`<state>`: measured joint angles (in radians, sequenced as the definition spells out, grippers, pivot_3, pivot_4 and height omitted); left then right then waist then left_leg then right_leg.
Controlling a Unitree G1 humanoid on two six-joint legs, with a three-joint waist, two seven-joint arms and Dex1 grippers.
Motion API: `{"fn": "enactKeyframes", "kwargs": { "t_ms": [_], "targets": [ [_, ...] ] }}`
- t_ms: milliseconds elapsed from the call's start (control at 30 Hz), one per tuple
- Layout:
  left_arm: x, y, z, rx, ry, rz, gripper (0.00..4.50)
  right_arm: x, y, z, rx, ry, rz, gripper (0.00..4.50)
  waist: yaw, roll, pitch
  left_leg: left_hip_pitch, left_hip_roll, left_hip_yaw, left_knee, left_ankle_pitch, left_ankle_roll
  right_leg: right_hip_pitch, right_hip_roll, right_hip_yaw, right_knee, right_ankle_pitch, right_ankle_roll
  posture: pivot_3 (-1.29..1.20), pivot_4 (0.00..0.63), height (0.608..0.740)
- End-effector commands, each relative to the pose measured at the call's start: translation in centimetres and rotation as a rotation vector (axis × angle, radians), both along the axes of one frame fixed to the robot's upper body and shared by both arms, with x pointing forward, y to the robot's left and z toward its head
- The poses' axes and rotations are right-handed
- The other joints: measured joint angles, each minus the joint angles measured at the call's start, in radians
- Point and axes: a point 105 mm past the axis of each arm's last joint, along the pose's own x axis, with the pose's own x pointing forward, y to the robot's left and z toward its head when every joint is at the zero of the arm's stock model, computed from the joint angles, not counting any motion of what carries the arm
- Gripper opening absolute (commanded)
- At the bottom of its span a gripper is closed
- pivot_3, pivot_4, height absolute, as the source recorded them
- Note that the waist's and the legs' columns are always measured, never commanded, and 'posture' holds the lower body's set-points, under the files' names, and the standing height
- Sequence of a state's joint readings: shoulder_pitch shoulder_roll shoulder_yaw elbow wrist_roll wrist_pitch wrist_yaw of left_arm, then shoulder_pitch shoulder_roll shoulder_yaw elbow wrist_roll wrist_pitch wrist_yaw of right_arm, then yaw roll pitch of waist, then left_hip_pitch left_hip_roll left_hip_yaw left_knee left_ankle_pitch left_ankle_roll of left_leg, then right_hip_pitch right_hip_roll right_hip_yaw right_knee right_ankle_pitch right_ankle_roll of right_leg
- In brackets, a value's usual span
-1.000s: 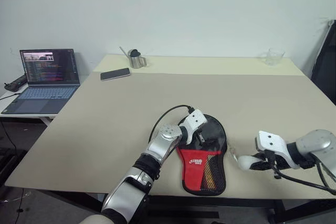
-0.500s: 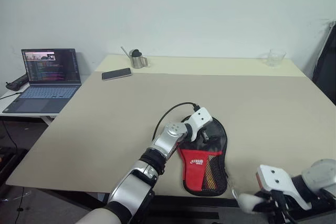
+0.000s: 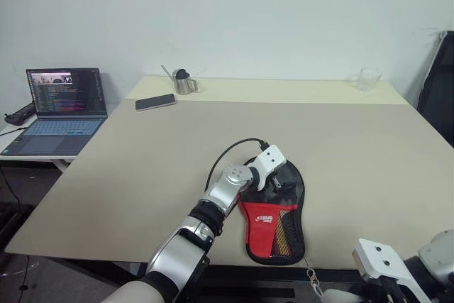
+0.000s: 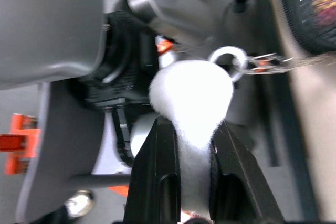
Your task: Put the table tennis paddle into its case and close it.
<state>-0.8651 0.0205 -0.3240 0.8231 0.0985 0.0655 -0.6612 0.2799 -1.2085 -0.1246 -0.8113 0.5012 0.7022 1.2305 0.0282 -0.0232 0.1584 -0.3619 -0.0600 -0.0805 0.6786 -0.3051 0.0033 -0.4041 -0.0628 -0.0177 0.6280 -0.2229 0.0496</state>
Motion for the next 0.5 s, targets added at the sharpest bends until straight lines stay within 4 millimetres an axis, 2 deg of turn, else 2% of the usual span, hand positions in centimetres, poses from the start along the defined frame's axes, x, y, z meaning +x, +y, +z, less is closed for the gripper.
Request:
{"fn": "enactKeyframes", "kwargs": {
  "t_ms": [33, 233, 433, 500],
  "targets": [
    [-0.5, 2.2, -4.1, 0.134, 0.101, 0.049, 4.5, 0.7, 0.1, 0.4, -0.007, -0.033, 0.026, 0.22, -0.002, 0.0, 0.0, 0.0, 0.0, 0.0, 0.0, 0.0, 0.0, 0.0, 0.0, 0.0, 0.0, 0.0, 0.0, 0.0, 0.15, 0.74],
    [0.3, 2.5, -3.4, 0.123, 0.079, 0.079, 4.5, 6.4, -1.3, 1.0, -0.027, -0.169, -0.064, 2.14, -0.006, -0.001, 0.0, 0.001, 0.0, 0.001, 0.0, 0.0, 0.0, 0.0, 0.0, 0.001, 0.0, 0.001, 0.002, 0.0, 0.15, 0.74],
    [0.8, 3.2, -2.9, 0.106, 0.066, 0.117, 4.5, 9.8, -2.1, 1.3, -0.059, -0.295, -0.082, 4.19, -0.006, -0.001, 0.0, 0.001, 0.0, 0.001, 0.0, 0.0, 0.0, -0.001, 0.0, 0.001, 0.0, 0.001, 0.002, 0.0, 0.15, 0.74],
    [0.9, 3.4, -2.8, 0.102, 0.061, 0.128, 4.5, 9.7, -2.2, 1.5, -0.065, -0.291, -0.041, 4.19, -0.007, 0.0, 0.0, 0.001, 0.0, 0.002, 0.0, 0.0, 0.0, -0.001, 0.0, 0.003, 0.0, 0.002, 0.002, 0.0, 0.15, 0.74]
  ]
}}
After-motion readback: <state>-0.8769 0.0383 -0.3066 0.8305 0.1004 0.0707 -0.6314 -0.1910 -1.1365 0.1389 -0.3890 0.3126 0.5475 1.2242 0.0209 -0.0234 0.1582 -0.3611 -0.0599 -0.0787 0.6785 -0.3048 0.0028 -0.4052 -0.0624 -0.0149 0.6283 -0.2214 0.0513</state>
